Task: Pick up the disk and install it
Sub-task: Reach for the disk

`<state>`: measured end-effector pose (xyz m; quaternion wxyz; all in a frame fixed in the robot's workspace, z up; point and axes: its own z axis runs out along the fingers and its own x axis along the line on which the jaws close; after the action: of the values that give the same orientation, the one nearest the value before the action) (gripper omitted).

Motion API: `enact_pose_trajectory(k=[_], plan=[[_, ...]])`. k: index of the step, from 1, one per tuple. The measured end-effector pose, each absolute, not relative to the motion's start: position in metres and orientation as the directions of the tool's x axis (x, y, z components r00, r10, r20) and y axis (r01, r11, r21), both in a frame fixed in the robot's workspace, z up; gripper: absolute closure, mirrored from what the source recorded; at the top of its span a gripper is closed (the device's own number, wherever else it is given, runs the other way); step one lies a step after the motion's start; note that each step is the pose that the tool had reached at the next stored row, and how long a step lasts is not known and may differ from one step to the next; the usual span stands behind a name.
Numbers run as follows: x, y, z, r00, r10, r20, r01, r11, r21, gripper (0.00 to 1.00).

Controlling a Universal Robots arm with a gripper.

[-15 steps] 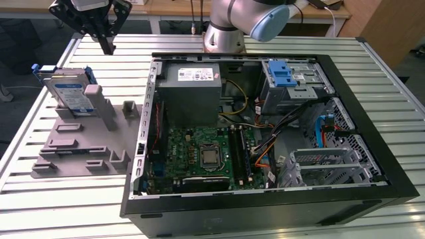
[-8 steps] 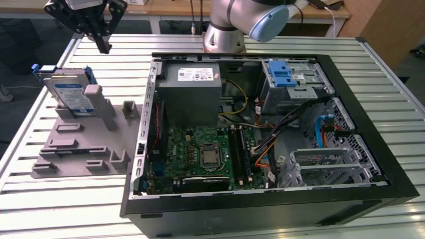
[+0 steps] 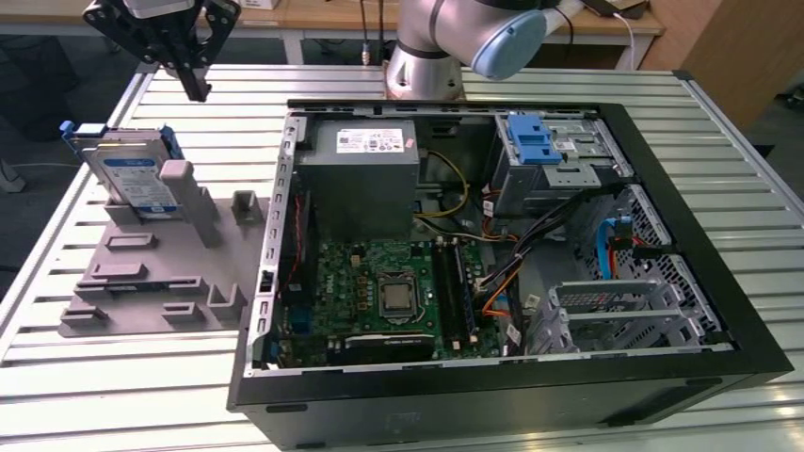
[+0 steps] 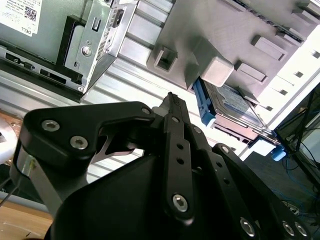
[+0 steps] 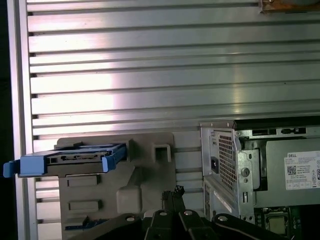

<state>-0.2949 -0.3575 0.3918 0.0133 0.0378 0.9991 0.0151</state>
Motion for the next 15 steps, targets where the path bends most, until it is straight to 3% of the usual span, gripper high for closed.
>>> enact_pose_trajectory(k=[15], plan=[[-0.309, -0.353, 0.392, -0.997, 0.076, -0.025, 0.075, 0.997, 0.031, 0.89]])
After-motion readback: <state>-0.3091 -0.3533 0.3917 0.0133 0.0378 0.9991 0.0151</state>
